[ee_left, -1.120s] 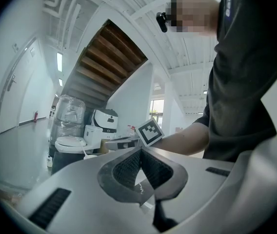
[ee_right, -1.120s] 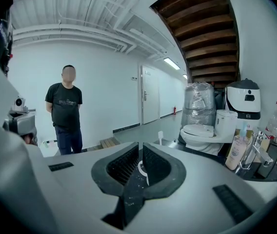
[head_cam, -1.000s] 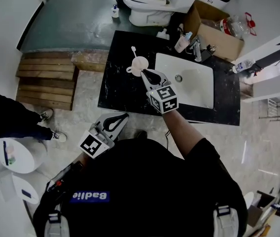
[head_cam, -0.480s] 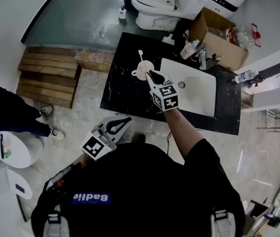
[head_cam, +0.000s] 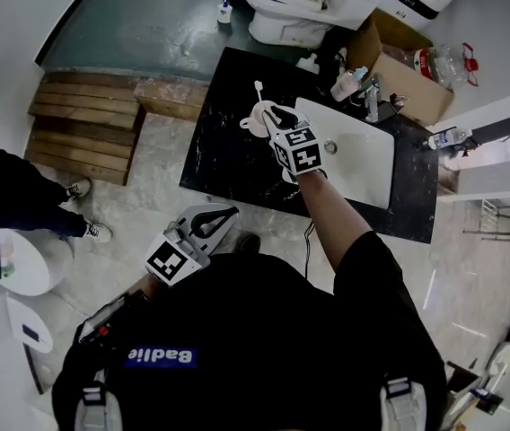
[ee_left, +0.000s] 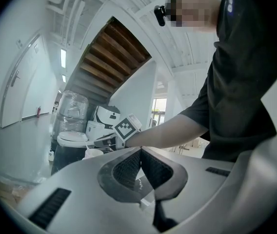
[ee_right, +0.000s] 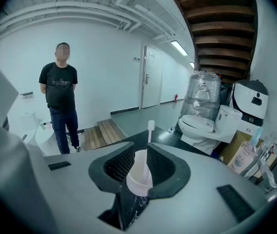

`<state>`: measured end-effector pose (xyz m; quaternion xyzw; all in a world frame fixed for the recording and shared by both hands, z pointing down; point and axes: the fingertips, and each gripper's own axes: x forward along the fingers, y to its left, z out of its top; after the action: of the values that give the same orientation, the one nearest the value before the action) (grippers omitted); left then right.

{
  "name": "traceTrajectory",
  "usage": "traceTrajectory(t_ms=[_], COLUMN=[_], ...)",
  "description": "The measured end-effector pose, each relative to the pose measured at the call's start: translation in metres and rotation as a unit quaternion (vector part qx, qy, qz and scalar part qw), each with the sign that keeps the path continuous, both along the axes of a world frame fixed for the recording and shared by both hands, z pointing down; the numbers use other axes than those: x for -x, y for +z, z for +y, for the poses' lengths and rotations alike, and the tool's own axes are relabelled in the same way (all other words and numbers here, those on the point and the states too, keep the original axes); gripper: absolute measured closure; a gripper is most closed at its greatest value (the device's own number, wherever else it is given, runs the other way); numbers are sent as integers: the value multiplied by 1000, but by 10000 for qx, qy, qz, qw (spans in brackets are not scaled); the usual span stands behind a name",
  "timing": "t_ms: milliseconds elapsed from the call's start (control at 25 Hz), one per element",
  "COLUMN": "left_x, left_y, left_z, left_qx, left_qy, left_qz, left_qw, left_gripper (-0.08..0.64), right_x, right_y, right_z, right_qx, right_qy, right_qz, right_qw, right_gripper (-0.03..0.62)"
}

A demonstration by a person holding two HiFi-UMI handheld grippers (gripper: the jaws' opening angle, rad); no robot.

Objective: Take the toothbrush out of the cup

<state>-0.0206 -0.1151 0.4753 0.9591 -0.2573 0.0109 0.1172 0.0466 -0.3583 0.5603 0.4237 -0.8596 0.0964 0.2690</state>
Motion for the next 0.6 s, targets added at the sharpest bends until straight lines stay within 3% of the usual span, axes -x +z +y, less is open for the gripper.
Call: traceTrajectory(t_ms=[600], left_x=[5], left_y=[4], left_z=[1], left_qx=[88], left_qy=[-64], left_qz=[43], left_qw=[9999], left_gripper=[551], right_x=[1], right_y=[29], right_z=[-25], right_qx=[373], right_qy=[-48], right_qz=[643], right_qw=[9972], right_gripper=[526])
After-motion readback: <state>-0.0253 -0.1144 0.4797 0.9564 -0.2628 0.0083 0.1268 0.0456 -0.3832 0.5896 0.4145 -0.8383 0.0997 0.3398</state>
